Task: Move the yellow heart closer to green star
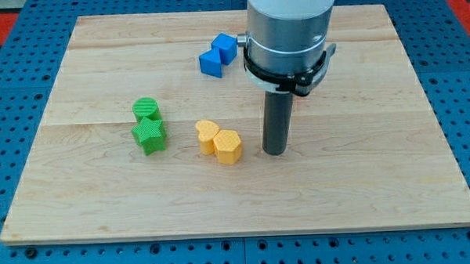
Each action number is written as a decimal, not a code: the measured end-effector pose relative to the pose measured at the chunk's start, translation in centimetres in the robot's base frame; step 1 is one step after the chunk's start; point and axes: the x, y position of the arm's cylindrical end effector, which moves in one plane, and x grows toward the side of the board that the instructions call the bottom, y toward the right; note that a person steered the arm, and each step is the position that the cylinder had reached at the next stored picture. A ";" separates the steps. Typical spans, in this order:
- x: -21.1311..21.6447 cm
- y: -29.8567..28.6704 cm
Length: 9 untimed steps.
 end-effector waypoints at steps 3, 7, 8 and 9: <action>-2.2 -0.6; -2.2 -4.6; -2.2 -5.7; -2.2 -6.6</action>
